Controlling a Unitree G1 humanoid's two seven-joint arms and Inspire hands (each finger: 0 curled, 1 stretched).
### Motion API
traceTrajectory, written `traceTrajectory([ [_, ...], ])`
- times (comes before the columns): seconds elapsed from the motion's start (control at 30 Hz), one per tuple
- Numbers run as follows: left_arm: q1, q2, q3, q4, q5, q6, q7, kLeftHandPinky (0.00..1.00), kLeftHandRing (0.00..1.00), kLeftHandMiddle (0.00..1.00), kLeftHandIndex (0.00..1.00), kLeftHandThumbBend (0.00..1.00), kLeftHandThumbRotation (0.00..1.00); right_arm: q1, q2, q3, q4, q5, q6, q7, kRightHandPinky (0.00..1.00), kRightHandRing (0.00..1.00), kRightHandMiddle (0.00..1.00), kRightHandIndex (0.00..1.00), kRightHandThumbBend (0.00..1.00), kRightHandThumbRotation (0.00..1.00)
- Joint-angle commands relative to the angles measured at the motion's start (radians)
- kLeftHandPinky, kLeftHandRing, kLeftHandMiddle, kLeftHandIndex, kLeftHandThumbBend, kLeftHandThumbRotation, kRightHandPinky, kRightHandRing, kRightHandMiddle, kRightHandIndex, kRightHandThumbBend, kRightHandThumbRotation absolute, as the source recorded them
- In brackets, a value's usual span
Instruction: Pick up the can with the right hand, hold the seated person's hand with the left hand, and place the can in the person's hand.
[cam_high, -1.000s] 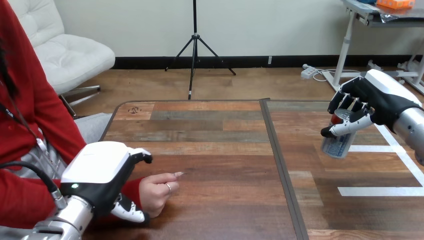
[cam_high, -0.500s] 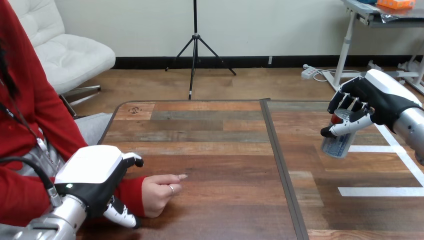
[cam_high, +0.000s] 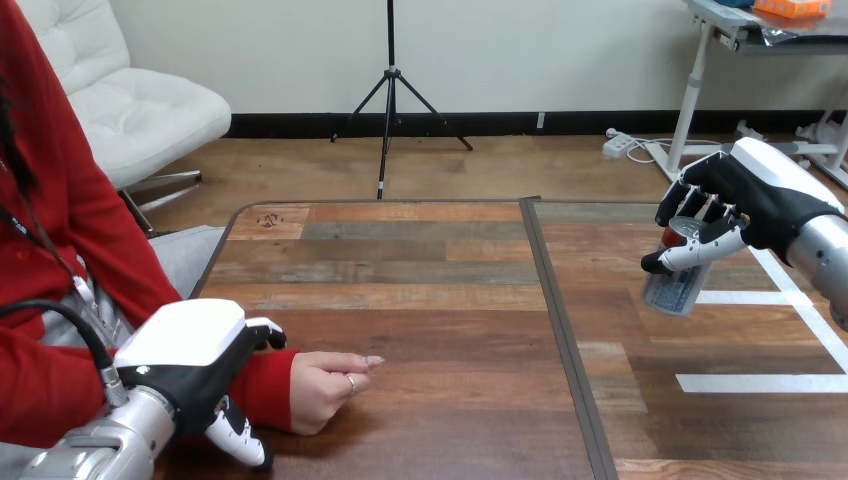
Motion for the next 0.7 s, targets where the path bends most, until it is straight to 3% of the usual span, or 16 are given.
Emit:
traceTrajectory([
  [0.0,-0.074,0.031,-0.014,0.018,-0.01,0.001,-0.003,0.73,0.78,0.79,0.77,1.0,0.07,-0.104,-0.025,-0.024,-0.026,0.017,-0.002,-0.024,0.35,0.39,0.45,0.48,0.74,0.0],
  [0.33,-0.103,0.034,-0.029,0.05,-0.037,0.014,-0.047,0.65,0.71,0.74,0.73,1.0,0.01,-0.107,-0.023,-0.028,-0.029,0.024,-0.004,-0.02,0.35,0.39,0.45,0.48,0.73,0.0],
  [0.67,-0.131,0.041,-0.054,0.094,-0.044,0.01,-0.048,0.58,0.67,0.71,0.69,1.0,0.0,-0.111,-0.026,-0.022,-0.022,0.018,-0.013,-0.028,0.34,0.39,0.45,0.48,0.72,0.0],
])
